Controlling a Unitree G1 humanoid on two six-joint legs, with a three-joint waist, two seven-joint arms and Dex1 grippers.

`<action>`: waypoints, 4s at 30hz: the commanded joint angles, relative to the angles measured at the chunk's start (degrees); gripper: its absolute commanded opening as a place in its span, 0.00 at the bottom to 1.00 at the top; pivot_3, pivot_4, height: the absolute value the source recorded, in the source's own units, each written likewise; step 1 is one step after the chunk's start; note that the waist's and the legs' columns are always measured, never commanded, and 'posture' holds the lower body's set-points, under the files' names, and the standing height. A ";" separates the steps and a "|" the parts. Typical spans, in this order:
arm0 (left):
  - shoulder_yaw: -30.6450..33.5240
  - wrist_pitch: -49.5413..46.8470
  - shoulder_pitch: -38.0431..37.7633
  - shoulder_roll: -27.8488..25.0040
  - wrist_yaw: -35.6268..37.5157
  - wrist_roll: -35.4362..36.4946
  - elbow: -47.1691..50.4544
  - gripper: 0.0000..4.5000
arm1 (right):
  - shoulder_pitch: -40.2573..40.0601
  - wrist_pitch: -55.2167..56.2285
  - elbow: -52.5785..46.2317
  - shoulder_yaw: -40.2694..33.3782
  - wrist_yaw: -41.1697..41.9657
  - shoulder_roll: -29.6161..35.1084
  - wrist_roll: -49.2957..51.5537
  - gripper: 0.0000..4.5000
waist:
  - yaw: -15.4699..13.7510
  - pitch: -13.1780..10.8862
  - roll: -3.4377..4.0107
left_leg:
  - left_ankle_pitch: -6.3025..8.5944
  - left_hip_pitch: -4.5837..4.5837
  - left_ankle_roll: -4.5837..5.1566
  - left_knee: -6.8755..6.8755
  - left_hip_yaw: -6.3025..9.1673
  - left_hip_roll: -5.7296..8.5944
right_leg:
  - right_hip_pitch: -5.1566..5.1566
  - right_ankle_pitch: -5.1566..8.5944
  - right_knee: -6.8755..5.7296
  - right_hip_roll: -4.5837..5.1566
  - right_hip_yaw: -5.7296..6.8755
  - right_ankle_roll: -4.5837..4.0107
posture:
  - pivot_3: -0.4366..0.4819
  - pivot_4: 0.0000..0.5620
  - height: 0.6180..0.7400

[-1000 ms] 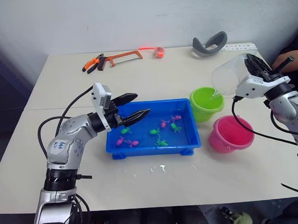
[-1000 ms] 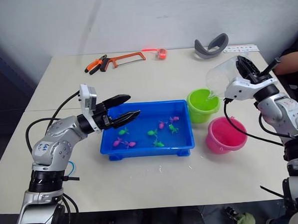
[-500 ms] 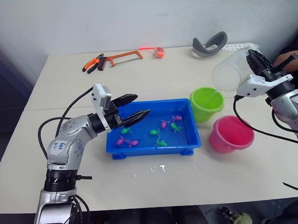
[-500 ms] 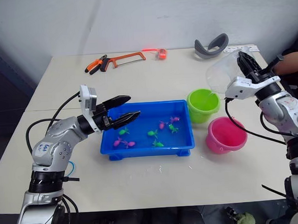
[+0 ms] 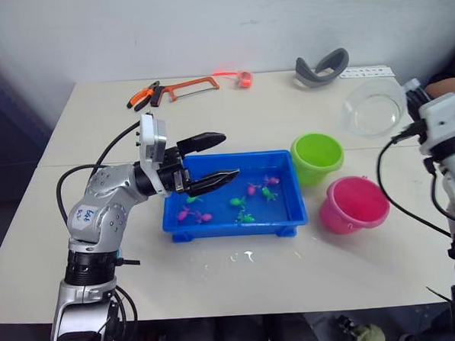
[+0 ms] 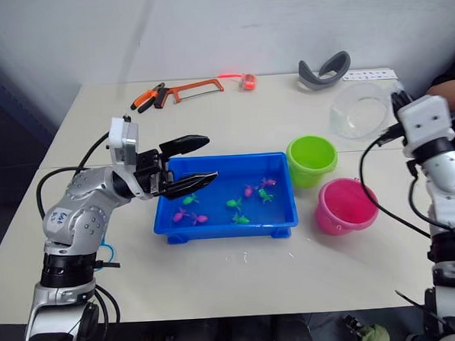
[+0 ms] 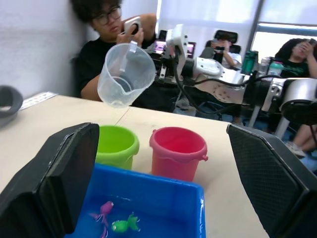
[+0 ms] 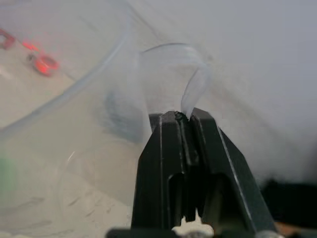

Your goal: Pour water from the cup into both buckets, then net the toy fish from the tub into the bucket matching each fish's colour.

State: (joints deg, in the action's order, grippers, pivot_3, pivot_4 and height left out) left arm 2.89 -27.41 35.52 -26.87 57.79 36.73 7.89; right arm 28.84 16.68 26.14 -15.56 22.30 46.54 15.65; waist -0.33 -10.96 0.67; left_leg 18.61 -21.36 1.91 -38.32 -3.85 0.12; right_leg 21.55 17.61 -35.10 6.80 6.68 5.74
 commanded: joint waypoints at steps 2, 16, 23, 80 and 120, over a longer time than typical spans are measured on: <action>-1.71 -1.59 4.63 -0.97 2.73 2.17 3.62 1.00 | -5.15 -19.70 -10.19 -11.98 1.59 0.86 15.66 0.02 | -0.38 0.00 0.00 | 0.00 0.00 0.01 -0.01 0.01 0.01 | -0.01 0.00 0.01 0.01 0.00 0.00 | 0.48 0.27 1.00; -6.28 -2.67 5.50 -0.87 7.71 1.74 4.08 1.00 | -20.38 -26.90 -6.34 -24.63 -5.96 -8.14 15.64 0.02 | -0.46 0.02 0.03 | -0.01 0.17 0.00 0.06 -0.17 0.00 | 0.00 0.00 -0.10 -0.06 -0.21 -0.01 | 0.48 0.27 1.00; -4.95 -3.06 3.32 -1.77 6.38 1.09 3.79 1.00 | -18.80 -21.70 -3.54 -20.59 -7.55 -13.21 10.64 0.02 | -0.26 0.02 0.05 | -0.01 0.16 0.00 0.07 -0.17 0.01 | 0.03 0.00 -0.09 -0.06 -0.24 -0.01 | 0.48 0.27 1.00; 45.22 21.31 -52.95 -1.01 -20.75 -4.80 -2.52 1.00 | -32.48 -13.92 -51.95 1.74 42.74 -9.36 22.29 0.99 | 0.26 0.06 -0.84 | 0.45 0.23 0.27 0.12 -0.19 0.02 | -0.04 0.01 0.41 0.72 -0.08 0.00 | 0.48 0.27 1.00; 12.19 -31.92 -23.60 -10.56 -45.64 -14.42 -11.02 0.81 | -31.65 -12.66 -51.28 8.56 44.76 -10.99 19.75 1.00 | -1.18 0.21 -0.99 | 0.51 0.28 0.00 0.13 -0.11 0.05 | 0.01 0.04 0.00 0.68 0.02 -0.05 | 0.48 0.27 1.00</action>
State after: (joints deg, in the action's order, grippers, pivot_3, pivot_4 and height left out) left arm 17.26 -58.15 12.86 -37.50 10.85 23.43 -0.88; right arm -2.75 4.27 -22.48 -5.91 67.68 34.90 34.94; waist -1.51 -10.76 -0.32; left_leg 19.11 -21.07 1.91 -38.20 -3.96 0.19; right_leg 21.55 17.65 -35.11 7.48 6.71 5.69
